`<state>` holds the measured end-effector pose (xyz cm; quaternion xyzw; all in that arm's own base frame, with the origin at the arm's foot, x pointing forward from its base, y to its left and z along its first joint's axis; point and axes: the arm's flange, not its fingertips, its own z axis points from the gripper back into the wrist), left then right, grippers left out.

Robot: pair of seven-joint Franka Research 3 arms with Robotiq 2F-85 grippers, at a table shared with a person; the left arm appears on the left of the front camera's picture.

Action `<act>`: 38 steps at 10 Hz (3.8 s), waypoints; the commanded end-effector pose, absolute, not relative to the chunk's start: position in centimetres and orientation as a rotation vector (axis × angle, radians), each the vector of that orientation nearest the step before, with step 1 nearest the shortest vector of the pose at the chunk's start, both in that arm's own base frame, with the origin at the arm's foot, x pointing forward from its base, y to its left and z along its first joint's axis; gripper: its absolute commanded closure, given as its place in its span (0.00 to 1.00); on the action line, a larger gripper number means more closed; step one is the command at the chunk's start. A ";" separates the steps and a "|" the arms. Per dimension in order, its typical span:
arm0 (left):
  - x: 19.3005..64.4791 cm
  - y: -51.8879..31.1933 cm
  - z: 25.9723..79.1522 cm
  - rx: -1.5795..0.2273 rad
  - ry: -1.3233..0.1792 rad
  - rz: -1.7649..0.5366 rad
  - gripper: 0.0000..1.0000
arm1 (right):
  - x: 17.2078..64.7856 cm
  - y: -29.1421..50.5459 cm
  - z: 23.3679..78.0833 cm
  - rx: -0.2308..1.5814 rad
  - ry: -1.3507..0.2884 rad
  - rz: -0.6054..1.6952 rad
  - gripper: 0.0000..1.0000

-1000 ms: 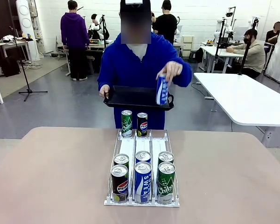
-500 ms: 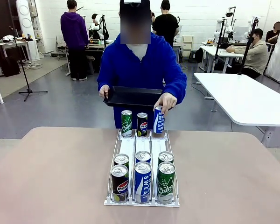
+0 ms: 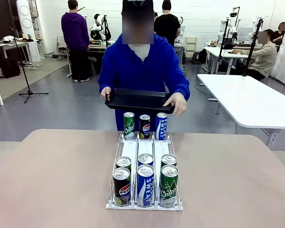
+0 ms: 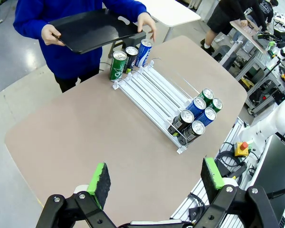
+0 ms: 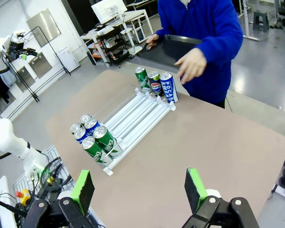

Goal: Retrieve and hand over the desired beverage to the person.
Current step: Pick up a can of the same type that the person held from the Automatic Can Dispenser.

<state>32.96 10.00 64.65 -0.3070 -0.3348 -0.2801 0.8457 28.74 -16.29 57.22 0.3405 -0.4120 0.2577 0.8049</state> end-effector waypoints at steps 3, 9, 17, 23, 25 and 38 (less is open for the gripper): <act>33.0 10.1 64.8 -0.659 -0.715 -0.598 0.00 | 29.3 -16.4 57.5 0.744 -0.907 0.568 0.00; 34.7 -12.2 67.5 -0.316 -0.218 -0.755 0.00 | 29.3 -16.4 57.5 0.744 -0.907 0.568 0.00; 35.4 -34.1 56.7 -0.093 -0.215 -0.326 0.00 | 29.3 -16.4 57.5 0.744 -0.907 0.568 0.00; 35.8 -35.5 54.4 -0.116 -0.166 -0.327 0.00 | 29.3 -16.4 57.5 0.744 -0.907 0.568 0.00; 35.8 -35.5 54.4 -0.116 -0.166 -0.327 0.00 | 29.3 -16.4 57.5 0.744 -0.907 0.568 0.00; 33.6 -40.9 46.2 -0.036 -0.119 -0.075 0.00 | 29.3 -16.4 57.5 0.744 -0.907 0.568 0.00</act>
